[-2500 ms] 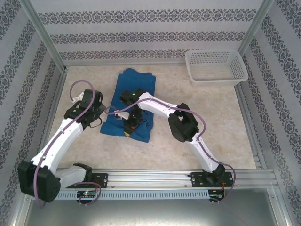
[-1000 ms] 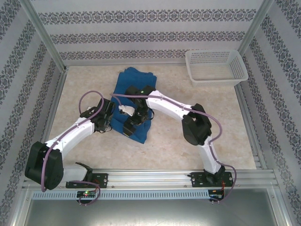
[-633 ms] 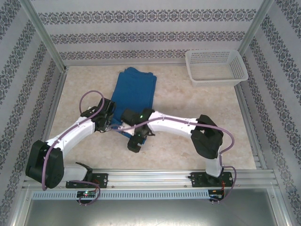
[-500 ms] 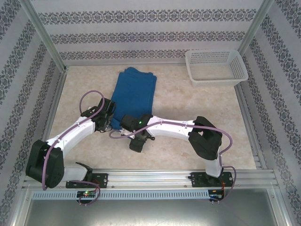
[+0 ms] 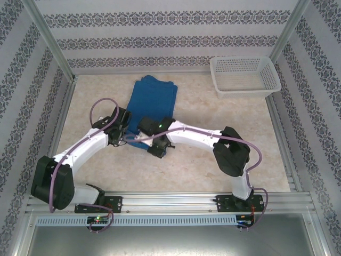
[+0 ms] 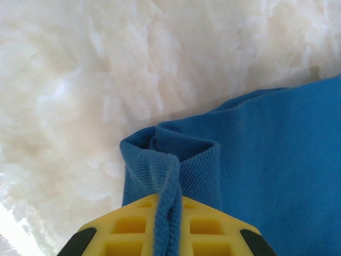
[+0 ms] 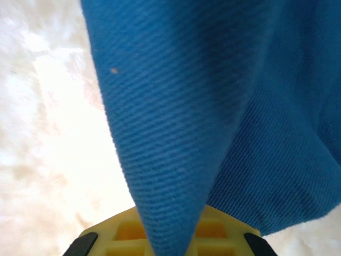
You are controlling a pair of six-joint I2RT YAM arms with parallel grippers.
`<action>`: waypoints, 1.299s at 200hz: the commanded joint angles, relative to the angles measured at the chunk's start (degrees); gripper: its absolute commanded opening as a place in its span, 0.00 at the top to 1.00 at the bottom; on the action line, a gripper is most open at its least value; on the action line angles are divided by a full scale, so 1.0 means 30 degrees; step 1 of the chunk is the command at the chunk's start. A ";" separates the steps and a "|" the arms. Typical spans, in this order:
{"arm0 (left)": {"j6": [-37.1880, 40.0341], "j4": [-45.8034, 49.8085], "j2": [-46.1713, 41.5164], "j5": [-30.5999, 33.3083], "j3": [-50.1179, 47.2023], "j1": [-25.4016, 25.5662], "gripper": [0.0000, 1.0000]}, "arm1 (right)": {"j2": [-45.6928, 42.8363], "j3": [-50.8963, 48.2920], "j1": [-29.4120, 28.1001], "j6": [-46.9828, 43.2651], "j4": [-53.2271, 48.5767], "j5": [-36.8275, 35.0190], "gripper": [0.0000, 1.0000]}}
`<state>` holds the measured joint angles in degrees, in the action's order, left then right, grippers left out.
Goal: Roll up the long pants
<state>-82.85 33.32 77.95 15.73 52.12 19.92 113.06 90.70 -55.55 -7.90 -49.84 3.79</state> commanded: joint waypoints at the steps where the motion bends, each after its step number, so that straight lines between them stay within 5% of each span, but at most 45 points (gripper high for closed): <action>1: 0.1002 0.0431 0.1106 0.0764 0.1390 -0.0252 0.95 | -0.0208 0.1632 0.1254 0.1079 -0.2150 0.5458 1.00; 34: 0.1322 0.0833 0.3078 0.0488 0.3056 -0.0368 0.95 | 0.1466 0.2786 0.3200 0.1941 -0.3346 1.1140 1.00; 73: 0.1337 0.3005 0.4993 0.1040 0.4447 -0.0676 0.98 | 0.4314 0.4165 0.5012 0.1707 -0.4422 1.4636 1.00; 165: -0.0001 0.6175 0.7285 0.2402 0.3566 -0.1606 1.00 | 0.8870 0.8504 0.7920 0.1991 -0.5608 1.7017 1.00; 184: 0.0117 0.5660 0.7741 0.2662 0.3628 -0.1726 0.70 | 0.9431 0.8453 0.8087 0.1860 -0.5680 1.7133 1.00; 204: 0.0807 0.5423 0.7718 0.3000 0.4425 -0.1833 0.17 | 0.9684 0.8005 0.8087 0.1723 -0.5542 1.7134 1.00; 217: 0.1602 0.5632 0.7390 0.3041 0.5354 -0.1846 0.02 | 0.9688 0.7648 0.8109 0.1648 -0.5360 1.7134 1.00; 245: 0.2900 0.5917 0.6034 0.2274 0.6787 -0.1858 0.01 | 0.9845 0.7455 0.8145 0.1520 -0.5267 1.7248 1.00; 254: 0.3042 0.5986 0.5509 0.1935 0.6941 -0.1854 0.12 | 0.9936 0.7499 0.8189 0.1533 -0.5242 1.7252 1.00; 260: 0.3104 0.5917 0.5202 0.1608 0.6876 -0.1854 0.28 | 1.0025 0.7546 0.8203 0.1542 -0.5198 1.7302 1.00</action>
<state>-76.93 48.03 98.70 21.23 70.74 14.87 141.08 113.86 -31.97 -2.74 -66.00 57.17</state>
